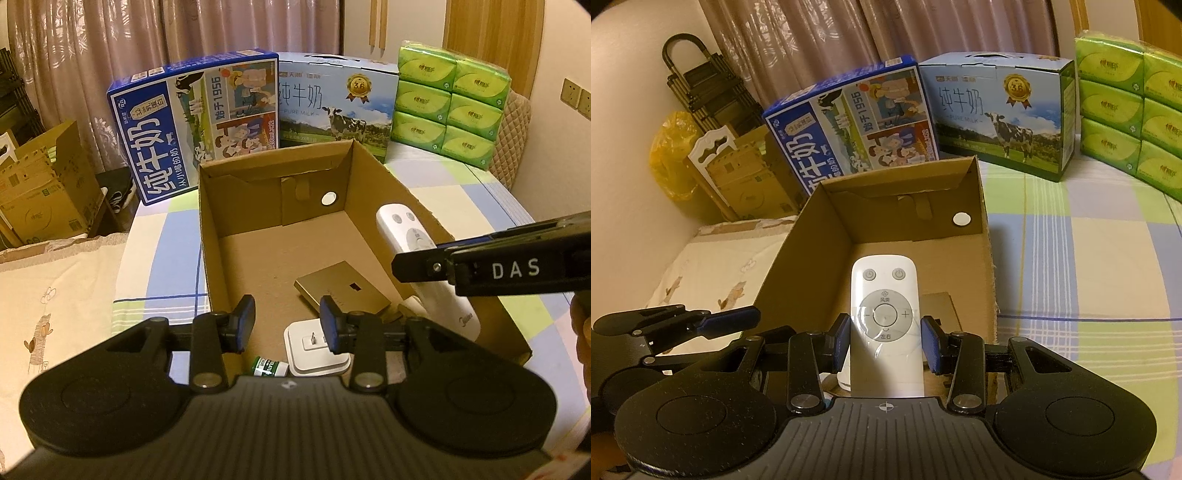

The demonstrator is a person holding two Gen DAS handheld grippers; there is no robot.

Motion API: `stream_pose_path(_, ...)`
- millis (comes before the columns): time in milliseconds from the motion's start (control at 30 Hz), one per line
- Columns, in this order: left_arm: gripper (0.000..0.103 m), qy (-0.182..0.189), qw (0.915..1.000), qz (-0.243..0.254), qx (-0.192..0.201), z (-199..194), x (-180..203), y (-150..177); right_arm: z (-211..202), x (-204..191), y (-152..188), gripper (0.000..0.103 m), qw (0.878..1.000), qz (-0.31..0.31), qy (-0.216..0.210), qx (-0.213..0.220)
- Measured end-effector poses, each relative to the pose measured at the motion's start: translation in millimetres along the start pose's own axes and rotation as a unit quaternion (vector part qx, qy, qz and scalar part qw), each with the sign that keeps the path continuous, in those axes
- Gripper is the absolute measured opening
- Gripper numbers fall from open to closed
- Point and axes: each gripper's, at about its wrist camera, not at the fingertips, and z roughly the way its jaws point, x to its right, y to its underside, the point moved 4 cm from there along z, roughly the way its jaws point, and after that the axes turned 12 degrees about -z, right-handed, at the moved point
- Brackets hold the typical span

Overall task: Organize rigid objects
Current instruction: 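Open the left tool to drop the bottle while the right tool releases the remote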

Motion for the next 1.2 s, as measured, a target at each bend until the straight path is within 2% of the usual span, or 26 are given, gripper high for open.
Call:
stream_pose_path(467,0.033,0.000,1.0000,-0.006,0.000,0,-3,0,7,1,0,0.038,1.000,0.012,-0.007,-0.007)
stream_pose_path(600,0.033,0.001,1.0000,-0.009,0.003,-3,-5,0,2,1,-3,0.041,1.000,0.015,-0.016,0.016)
stream_pose_path(733,0.034,0.002,0.9999,-0.016,0.006,-8,-6,1,-2,0,-5,0.046,1.000,0.011,-0.004,0.019)
stream_pose_path(967,0.035,0.004,0.9996,-0.028,0.009,-20,-6,4,-12,3,3,0.047,1.000,0.017,0.008,0.015)
stream_pose_path(1067,0.040,0.000,0.9993,-0.036,0.011,-27,-5,7,-19,2,8,0.048,1.000,0.018,0.014,0.012)
stream_pose_path(1200,0.054,-0.004,0.9987,-0.048,0.015,-42,-4,12,-32,-2,17,0.052,1.000,0.011,0.024,0.008)
